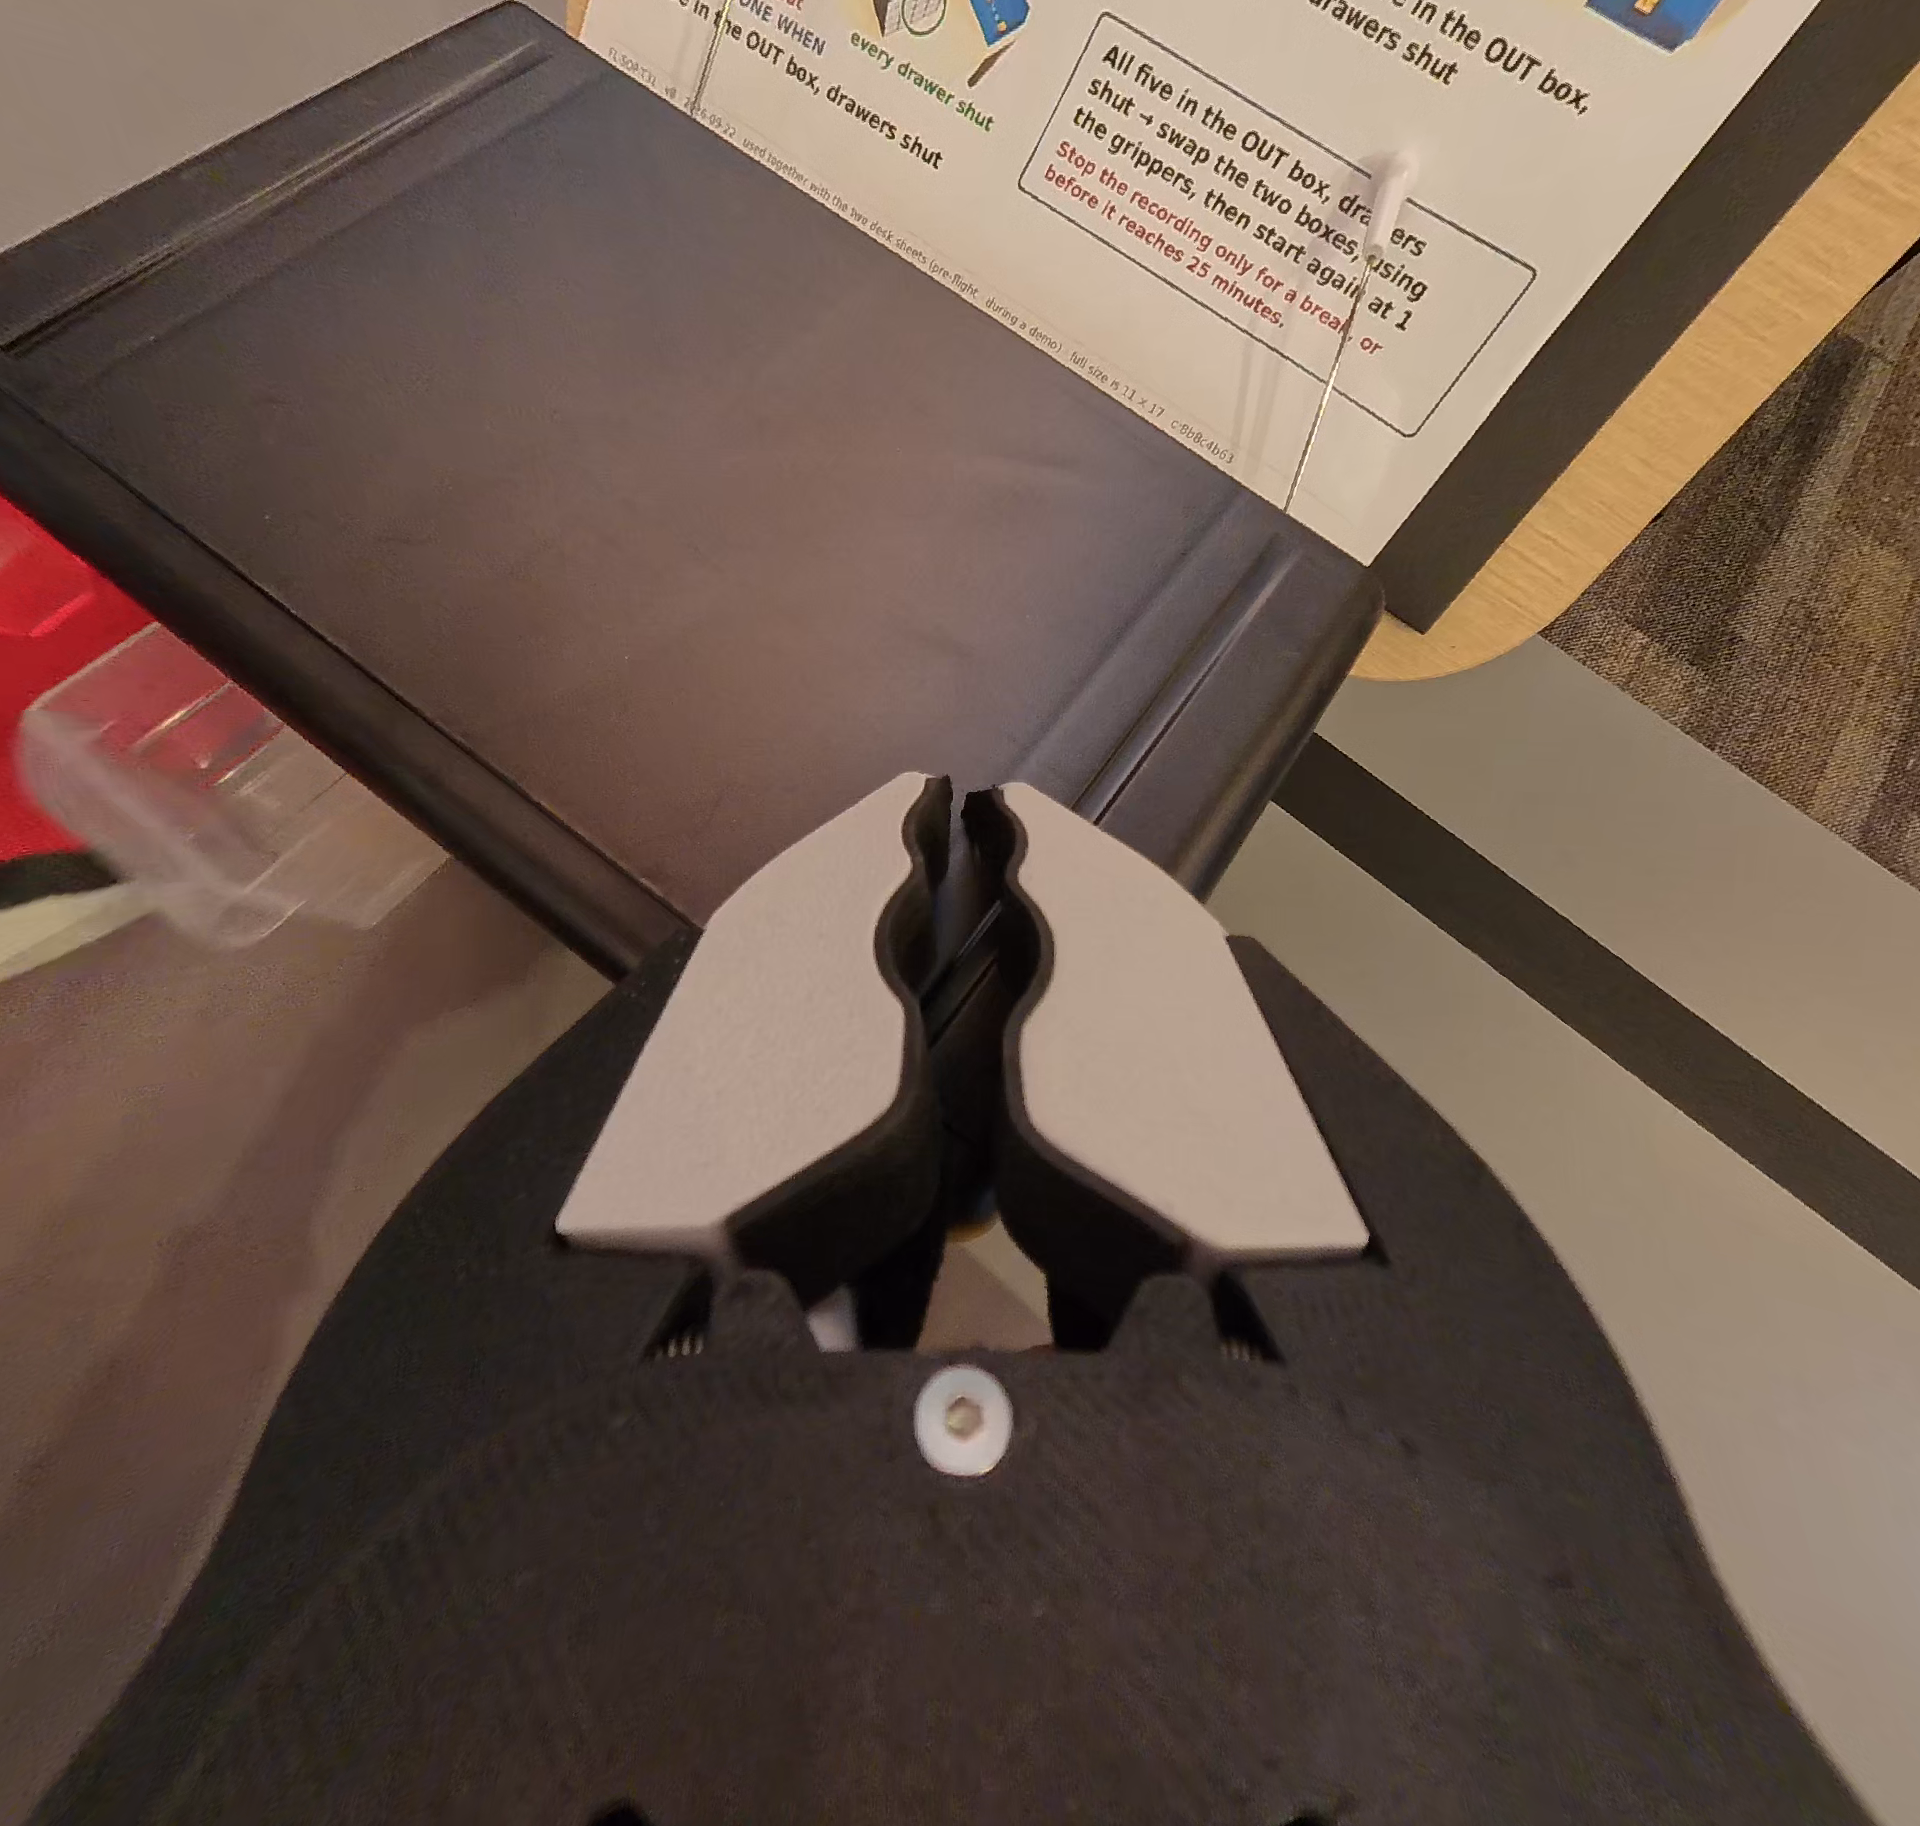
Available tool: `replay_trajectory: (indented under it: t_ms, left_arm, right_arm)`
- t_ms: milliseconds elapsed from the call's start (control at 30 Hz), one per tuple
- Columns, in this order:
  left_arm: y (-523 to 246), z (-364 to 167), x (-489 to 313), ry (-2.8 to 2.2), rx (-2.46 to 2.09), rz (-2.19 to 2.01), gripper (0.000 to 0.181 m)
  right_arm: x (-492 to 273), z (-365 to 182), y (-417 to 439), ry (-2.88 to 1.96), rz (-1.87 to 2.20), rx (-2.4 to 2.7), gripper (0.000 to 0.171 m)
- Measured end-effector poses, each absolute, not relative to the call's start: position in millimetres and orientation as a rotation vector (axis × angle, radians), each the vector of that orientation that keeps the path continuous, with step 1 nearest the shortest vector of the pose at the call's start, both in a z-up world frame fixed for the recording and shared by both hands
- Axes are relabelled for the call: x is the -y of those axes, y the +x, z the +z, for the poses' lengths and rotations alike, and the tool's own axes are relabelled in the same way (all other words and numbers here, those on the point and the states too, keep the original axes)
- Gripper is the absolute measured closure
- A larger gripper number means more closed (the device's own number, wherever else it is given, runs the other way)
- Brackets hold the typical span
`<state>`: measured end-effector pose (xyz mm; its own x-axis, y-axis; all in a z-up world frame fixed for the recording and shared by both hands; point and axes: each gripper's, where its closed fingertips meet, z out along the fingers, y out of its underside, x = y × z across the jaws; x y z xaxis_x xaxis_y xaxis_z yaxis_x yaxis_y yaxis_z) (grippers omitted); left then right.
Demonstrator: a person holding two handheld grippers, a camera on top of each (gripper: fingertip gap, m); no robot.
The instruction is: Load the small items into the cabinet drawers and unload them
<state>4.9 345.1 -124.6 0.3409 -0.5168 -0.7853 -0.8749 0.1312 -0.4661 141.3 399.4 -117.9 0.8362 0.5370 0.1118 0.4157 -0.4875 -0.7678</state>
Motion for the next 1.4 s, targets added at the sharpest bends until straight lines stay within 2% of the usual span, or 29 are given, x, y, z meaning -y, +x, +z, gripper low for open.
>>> replay_trajectory:
  t_ms: [33, 167, 267, 467, 767, 967, 1033, 1167, 1400]
  left_arm:
    - [7, -125, -352, -1.502, -1.308, 0.464, 0.100]
    - [10, -124, -376, -1.486, -1.212, 0.578, 0.104]
    - [11, -125, -384, -1.486, -1.183, 0.619, 0.099]
    - [22, -132, -361, -1.354, -1.270, 0.617, 0.103]
    - [18, -164, -367, -1.148, -1.343, 0.950, 0.078]
    - [16, -160, -377, -1.137, -1.293, 1.028, 0.081]
    - [18, -154, -371, -1.104, -1.290, 1.031, 0.097]
    - [18, -151, -362, -1.079, -1.308, 1.024, 0.096]
    - [15, -154, -338, -1.077, -1.304, 0.994, 0.113]
  right_arm:
    - [-399, -118, 141, -2.150, 0.179, 0.693, 0.163]
    - [-399, -118, 141, -2.149, 0.178, 0.694, 0.163]
    - [-399, -118, 141, -2.150, 0.178, 0.694, 0.163]
    - [-399, -118, 141, -2.148, 0.179, 0.695, 0.163]
    - [-399, -118, 141, -2.147, 0.177, 0.694, 0.163]
    - [-399, -118, 141, -2.148, 0.177, 0.694, 0.163]
    - [-399, -118, 141, -2.148, 0.178, 0.695, 0.163]
    - [-399, -118, 141, -2.147, 0.178, 0.694, 0.163]
    - [-399, -118, 141, -2.147, 0.178, 0.695, 0.163]
